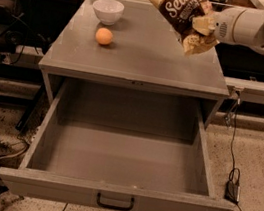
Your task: Pick brown chip bag from top drawer and place on counter
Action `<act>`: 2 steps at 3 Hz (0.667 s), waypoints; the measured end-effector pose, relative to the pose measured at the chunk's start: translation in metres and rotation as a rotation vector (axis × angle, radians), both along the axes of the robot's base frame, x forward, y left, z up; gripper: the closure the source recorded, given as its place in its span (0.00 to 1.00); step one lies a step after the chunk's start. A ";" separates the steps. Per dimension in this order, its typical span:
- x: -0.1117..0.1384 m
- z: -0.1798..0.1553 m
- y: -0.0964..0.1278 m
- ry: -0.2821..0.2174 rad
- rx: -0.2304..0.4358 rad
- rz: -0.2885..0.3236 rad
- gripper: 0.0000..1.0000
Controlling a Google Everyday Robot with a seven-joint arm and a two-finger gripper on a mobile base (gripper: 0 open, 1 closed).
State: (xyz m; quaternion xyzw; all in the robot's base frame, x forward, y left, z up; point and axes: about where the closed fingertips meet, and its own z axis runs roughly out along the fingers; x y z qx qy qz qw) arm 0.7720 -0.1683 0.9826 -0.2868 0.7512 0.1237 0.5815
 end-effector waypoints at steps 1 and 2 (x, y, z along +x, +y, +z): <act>0.004 -0.013 -0.013 0.032 -0.002 -0.035 1.00; 0.004 -0.022 -0.020 0.042 -0.018 -0.038 1.00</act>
Offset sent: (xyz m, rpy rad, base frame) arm 0.0008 -0.0346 -0.0294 -0.0557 0.0384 -0.0374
